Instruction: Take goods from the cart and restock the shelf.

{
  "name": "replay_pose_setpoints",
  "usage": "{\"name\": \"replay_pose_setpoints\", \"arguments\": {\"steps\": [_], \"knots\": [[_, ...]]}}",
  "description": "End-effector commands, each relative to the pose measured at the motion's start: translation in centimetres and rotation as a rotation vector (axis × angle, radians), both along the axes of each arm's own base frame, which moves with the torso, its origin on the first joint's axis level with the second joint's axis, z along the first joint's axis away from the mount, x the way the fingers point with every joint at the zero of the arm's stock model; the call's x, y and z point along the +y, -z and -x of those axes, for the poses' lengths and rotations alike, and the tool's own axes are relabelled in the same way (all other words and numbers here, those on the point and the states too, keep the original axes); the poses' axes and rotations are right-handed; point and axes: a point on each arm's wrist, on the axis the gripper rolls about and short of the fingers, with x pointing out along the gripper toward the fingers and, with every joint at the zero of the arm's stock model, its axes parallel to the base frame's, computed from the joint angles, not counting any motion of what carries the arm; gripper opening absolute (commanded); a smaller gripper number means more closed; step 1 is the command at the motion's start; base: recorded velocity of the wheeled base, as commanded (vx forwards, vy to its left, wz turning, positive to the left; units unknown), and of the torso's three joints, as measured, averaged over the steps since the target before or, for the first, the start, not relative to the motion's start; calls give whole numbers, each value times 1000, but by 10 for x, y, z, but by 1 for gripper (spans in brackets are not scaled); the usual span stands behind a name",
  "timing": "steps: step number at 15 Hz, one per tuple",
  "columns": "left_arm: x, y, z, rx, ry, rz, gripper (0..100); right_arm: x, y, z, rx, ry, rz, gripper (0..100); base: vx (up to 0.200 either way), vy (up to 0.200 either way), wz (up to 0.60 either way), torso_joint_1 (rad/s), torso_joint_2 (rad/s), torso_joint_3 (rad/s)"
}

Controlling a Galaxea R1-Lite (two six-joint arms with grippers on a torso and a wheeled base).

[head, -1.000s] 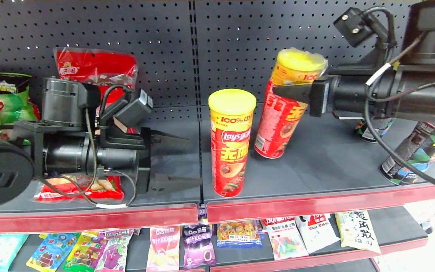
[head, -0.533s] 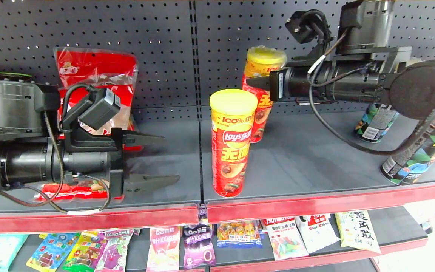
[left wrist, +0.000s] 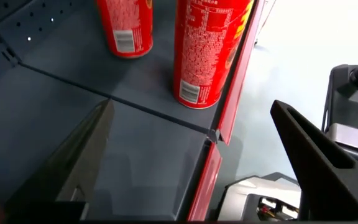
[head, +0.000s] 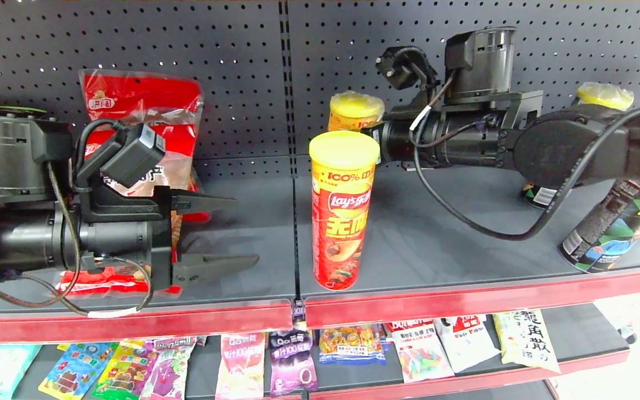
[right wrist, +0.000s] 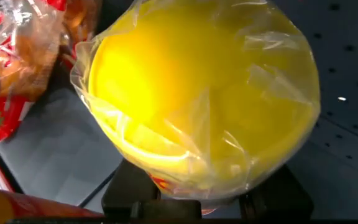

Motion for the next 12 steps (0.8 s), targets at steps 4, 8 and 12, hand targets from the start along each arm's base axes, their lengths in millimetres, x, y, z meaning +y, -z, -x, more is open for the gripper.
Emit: {"name": "replay_pose_setpoints", "arguments": {"steps": [4,8,12], "knots": [[0,3,1,8,2,-3,100,7,1,-5,-2,-7,-6,0,0,0,0,0,0,0],[0,3,1,10,2,-3,100,7,3,-5,3,-10,-3,0,0,0,0,0,0,0],[0,3,1,10,0,-4,100,-1,-2,7,17,-3,-11,100,0,0,0,0,0,0]]}}
